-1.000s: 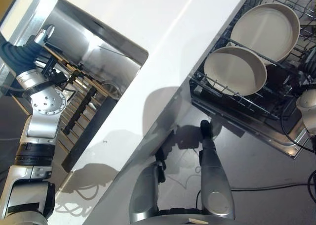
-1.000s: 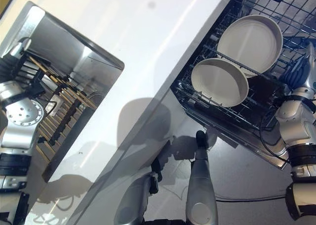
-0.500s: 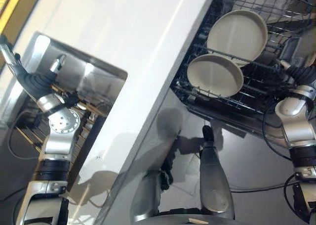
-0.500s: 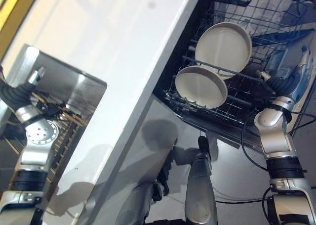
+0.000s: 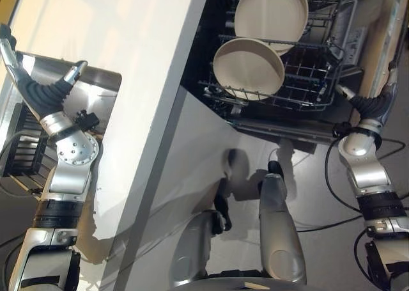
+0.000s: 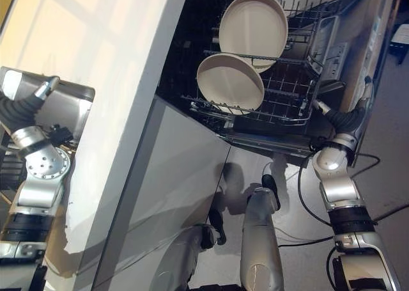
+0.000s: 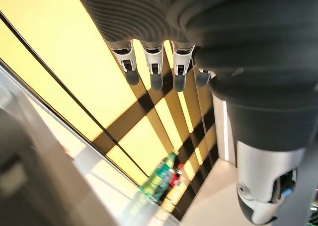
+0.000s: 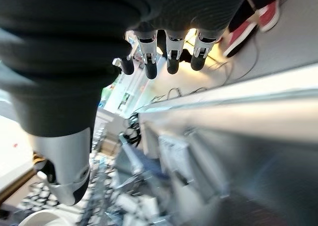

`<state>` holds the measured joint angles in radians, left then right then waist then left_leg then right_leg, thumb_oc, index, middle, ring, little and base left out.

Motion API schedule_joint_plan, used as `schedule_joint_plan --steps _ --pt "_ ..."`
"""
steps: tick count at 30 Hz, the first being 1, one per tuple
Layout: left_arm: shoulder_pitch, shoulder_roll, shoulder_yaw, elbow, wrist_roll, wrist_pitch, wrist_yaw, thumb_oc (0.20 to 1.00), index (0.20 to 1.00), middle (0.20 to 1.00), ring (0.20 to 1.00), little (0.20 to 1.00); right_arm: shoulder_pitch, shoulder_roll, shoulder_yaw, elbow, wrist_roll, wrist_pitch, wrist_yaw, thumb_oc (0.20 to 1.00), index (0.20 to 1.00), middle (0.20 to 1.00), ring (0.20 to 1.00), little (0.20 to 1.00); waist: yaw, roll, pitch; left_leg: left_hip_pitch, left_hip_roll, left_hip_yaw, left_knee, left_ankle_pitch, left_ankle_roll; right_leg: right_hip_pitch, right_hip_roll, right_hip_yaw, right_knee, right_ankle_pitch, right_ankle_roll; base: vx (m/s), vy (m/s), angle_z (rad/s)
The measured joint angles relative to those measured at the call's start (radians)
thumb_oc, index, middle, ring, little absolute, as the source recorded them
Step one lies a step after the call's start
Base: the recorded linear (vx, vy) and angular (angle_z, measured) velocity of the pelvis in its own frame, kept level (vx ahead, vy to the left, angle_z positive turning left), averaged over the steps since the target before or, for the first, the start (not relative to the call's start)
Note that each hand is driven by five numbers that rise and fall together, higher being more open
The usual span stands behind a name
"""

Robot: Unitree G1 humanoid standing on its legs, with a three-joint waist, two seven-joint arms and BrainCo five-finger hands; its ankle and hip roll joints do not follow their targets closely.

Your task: Pick up plates and place into dishwasher.

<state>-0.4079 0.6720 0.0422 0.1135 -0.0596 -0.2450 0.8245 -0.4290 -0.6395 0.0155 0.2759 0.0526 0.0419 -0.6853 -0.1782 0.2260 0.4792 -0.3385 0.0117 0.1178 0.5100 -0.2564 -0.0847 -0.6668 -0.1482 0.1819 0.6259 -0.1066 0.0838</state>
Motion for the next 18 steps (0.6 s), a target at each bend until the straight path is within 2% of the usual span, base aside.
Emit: schedule_joint_plan --steps 5,12,18 --pt "-0.048 -0.013 -0.015 -0.002 -0.012 0.013 0.000 1.000 1.000 1.000 1.000 1.000 -0.012 -0.001 0.061 0.004 0.009 0.000 0.047 1.000 1.000 1.000 1.000 1.000 0.003 0.001 -0.001 -0.028 -0.018 -0.009 0.008 -0.001 0.012 0.000 -0.025 -0.006 -0.054 0.049 0.022 -0.01 0.052 -0.03" --pt "-0.053 -0.017 -0.014 -0.018 -0.014 0.013 -0.012 1.000 1.000 1.000 1.000 1.000 -0.042 -0.006 0.081 0.011 0.019 0.000 0.090 1.000 1.000 1.000 1.000 1.000 0.007 0.010 -0.007 -0.056 -0.020 -0.019 0.018 -0.001 0.017 -0.012 -0.030 -0.015 -0.062 0.058 0.022 0.01 0.042 0.03" --pt "-0.073 -0.026 -0.013 -0.025 -0.014 0.013 -0.021 1.000 1.000 1.000 1.000 1.000 -0.044 -0.008 0.081 0.000 0.004 0.000 0.050 1.000 1.000 1.000 1.000 1.000 0.023 0.020 -0.014 -0.086 -0.022 -0.025 0.030 0.001 0.014 -0.032 -0.032 -0.019 -0.060 0.065 0.018 0.02 0.050 0.03"
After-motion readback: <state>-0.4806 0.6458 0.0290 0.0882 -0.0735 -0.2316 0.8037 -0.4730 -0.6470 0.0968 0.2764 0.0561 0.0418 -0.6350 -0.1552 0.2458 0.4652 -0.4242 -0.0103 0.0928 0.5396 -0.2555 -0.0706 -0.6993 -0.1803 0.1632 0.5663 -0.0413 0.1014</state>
